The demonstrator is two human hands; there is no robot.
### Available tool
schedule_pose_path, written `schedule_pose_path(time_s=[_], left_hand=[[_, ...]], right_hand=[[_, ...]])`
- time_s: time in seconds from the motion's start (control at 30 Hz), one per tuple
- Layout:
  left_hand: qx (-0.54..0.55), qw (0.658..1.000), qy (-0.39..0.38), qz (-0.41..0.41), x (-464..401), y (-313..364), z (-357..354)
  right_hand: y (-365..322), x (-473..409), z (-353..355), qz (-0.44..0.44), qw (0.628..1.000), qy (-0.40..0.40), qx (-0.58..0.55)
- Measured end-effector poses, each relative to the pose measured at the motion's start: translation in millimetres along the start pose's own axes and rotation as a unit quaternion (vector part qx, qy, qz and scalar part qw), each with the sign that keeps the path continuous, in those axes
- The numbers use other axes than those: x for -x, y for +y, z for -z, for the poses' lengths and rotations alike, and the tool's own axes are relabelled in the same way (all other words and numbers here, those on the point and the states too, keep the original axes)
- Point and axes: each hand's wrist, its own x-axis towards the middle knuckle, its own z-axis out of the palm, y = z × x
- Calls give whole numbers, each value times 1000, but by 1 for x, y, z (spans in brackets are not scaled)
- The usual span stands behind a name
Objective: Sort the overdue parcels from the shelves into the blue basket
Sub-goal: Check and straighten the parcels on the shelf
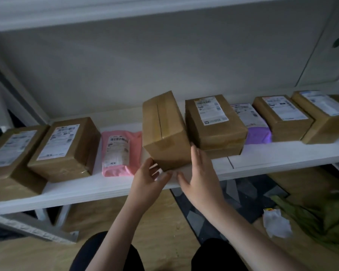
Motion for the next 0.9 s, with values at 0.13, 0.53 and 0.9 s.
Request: schedule_pose_path(time_s=[0.13,0.53,0.9], left_hand=[[105,994,2,7,28,-3,0],[-275,930,145,-195,40,2,60],[-236,958,120,-110,39,-7,56]], right_hand=[[9,19,11,77,994,61,57],[-8,2,19,164,985,21,38],[-5,0,20,10,989,-111,-97]])
